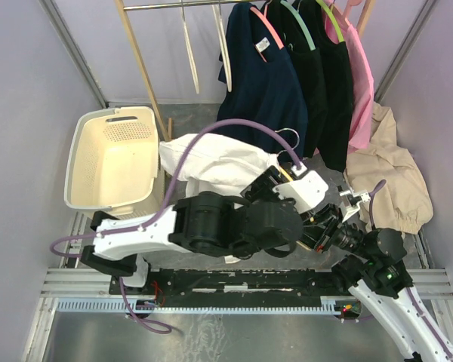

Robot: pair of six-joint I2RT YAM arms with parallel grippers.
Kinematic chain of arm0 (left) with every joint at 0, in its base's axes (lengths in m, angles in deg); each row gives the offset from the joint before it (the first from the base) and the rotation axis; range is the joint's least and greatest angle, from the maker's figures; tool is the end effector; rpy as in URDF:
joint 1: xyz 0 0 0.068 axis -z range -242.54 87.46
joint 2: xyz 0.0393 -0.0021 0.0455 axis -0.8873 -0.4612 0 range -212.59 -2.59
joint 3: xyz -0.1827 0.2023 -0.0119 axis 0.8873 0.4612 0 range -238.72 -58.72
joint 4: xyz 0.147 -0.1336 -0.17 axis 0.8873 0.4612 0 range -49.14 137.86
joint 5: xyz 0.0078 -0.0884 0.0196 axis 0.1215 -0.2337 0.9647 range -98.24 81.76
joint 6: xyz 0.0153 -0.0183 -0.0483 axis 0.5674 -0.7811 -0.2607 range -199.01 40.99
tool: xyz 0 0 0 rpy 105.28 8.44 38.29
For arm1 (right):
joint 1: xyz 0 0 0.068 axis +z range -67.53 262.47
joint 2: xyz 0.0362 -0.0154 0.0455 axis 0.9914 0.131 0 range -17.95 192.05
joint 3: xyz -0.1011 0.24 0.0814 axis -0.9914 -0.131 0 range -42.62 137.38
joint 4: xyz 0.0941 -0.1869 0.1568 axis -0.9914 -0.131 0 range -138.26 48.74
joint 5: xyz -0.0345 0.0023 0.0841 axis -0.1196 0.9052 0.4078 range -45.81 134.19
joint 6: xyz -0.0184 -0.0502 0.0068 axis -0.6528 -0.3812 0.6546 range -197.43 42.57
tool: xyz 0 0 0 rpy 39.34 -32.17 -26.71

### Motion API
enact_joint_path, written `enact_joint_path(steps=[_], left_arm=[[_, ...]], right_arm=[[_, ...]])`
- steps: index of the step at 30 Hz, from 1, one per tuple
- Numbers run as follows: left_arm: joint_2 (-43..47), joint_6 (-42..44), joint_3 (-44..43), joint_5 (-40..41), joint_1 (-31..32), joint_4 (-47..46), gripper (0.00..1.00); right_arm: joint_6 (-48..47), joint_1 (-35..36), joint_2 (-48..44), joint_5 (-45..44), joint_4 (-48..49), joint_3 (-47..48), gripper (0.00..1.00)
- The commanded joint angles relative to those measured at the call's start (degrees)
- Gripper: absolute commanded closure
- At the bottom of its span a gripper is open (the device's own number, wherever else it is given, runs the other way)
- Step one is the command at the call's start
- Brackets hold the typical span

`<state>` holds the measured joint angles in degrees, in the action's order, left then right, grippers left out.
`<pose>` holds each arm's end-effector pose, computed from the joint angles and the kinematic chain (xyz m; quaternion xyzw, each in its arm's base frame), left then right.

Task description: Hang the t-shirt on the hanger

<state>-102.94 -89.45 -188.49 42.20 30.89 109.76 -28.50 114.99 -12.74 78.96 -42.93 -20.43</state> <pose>0.0080 -0.3271 0.4844 0.4059 0.7333 -0.0663 0.5414 0.0511 0.0566 0.2938 -0.1525 0.6069 0.6323 0.4568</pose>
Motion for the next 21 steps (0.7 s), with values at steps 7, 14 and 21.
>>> enact_joint_path(steps=[7, 14, 21], left_arm=[[15.48, -3.83, 7.15, -2.82, 0.86, -11.17, 0.22], [19.74, -5.37, 10.68, 6.4, 0.55, -10.29, 0.2], [17.81, -0.24, 8.48, 7.22, -1.77, -12.37, 0.16]], right_arm=[[2.2, -0.08, -0.79, 1.6, 10.17, -0.27, 0.99], [3.91, -0.08, 2.2, 4.64, 14.22, -0.43, 0.99], [4.84, -0.02, 7.69, 7.91, 18.5, 0.6, 0.99]])
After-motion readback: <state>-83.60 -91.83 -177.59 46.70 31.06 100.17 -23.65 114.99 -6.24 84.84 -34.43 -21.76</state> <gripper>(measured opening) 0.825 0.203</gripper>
